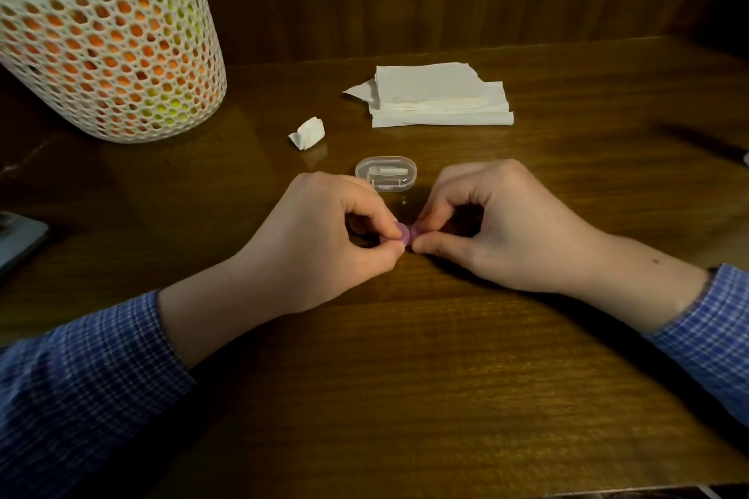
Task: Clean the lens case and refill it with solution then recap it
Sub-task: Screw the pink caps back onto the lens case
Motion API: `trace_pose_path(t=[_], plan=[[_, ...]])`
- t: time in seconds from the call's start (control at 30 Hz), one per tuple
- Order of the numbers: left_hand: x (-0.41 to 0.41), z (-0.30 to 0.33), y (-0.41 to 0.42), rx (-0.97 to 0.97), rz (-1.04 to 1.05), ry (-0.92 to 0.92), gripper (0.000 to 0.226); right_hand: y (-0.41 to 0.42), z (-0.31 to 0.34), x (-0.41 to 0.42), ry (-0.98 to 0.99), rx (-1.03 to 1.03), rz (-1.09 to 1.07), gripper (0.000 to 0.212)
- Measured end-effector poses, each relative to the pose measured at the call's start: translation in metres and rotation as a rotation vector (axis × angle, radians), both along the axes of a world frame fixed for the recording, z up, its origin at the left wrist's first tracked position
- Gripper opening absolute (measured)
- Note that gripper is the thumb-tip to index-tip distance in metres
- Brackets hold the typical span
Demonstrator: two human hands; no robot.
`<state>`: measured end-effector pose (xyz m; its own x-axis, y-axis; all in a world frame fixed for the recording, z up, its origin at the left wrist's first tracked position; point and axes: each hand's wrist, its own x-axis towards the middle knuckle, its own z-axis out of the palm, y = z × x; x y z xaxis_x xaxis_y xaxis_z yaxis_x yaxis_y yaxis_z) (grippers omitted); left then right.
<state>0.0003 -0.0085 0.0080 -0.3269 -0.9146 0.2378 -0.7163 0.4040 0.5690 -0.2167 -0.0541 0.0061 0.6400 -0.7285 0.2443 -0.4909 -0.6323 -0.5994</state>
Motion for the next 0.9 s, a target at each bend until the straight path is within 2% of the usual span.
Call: trace_pose_path(t=[0.2, 0.4, 0.67, 0.9], plan=[[0.0, 0.0, 0.0, 0.0, 0.001, 0.003, 0.009, -0.003, 0.007, -0.004, 0.051, 0.083, 0.059, 0.002], [0.0, 0.002, 0.001, -0.044, 0.01, -0.012, 0.01, 0.012, -0.007, 0.007, -0.003, -0.051, -0.107, 0.008], [0.0, 0.001, 0.001, -0.047, 0.011, -0.005, 0.009, 0.006, 0.005, 0.002, 0.048, 0.024, -0.032, 0.003], [0.001, 0.002, 0.002, -0.069, 0.008, -0.059, 0.009, 0.015, -0.001, 0.011, 0.041, -0.035, -0.136, 0.005]])
